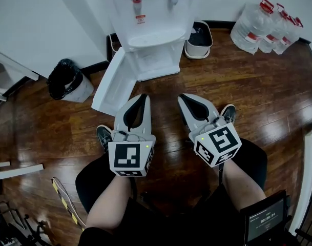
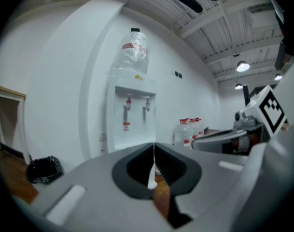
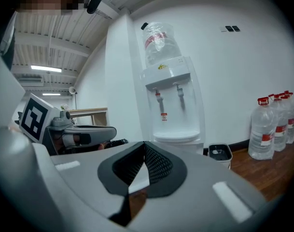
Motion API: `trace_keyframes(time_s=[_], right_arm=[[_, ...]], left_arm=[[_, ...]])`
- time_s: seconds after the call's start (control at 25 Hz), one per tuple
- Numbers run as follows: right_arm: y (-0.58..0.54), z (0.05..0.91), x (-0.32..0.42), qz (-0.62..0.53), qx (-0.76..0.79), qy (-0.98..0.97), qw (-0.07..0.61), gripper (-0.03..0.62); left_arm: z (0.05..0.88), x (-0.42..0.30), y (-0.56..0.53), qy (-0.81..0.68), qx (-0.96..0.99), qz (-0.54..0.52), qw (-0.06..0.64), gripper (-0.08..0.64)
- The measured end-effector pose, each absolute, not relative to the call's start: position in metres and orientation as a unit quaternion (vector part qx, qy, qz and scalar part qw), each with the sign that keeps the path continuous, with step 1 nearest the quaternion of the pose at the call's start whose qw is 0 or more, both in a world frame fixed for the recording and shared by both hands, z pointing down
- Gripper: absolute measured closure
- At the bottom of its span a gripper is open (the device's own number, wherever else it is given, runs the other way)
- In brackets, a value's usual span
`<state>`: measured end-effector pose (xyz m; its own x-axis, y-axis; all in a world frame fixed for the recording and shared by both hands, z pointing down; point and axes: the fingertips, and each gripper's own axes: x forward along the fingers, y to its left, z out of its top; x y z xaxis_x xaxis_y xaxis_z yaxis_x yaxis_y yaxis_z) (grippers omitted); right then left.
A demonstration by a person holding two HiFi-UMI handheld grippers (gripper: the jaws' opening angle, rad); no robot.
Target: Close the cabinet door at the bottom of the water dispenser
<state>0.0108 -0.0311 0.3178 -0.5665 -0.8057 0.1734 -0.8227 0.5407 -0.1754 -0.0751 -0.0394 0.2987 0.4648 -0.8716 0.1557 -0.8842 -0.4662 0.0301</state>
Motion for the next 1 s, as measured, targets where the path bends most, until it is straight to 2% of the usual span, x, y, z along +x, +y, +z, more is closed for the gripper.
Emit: trace_keyframes(time_s=[0.28, 0.56, 0.68, 0.84, 1.0], right_arm=[[-0.050, 0.323, 0.003, 0.129, 0.469, -0.873, 0.039, 0.588], [-0.061, 0.332, -0.012, 0.130, 0.464, -0.875, 0.051, 0.588], [-0.069, 0.337, -0.014, 0.135, 0.465, -0.873, 0.055, 0.588], [-0.081, 0.345, -0.016, 0.142, 0.466, -0.871, 0.059, 0.588], [-0.101, 0.345, -0.016, 0.144, 0.470, -0.869, 0.054, 0.588]], left_arm=[[0.287, -0.123, -0.066, -0.563, 0.825, 0.048, 0.020, 0.489], [0.286, -0.164, -0.082, -0.588, 0.805, 0.080, -0.004, 0.377], [0.301, -0.178, -0.095, -0.577, 0.804, 0.140, -0.030, 0.315], [0.349, -0.206, -0.108, -0.569, 0.792, 0.222, 0.023, 0.231], [0.402, -0.236, -0.112, -0.557, 0.771, 0.302, 0.057, 0.196]])
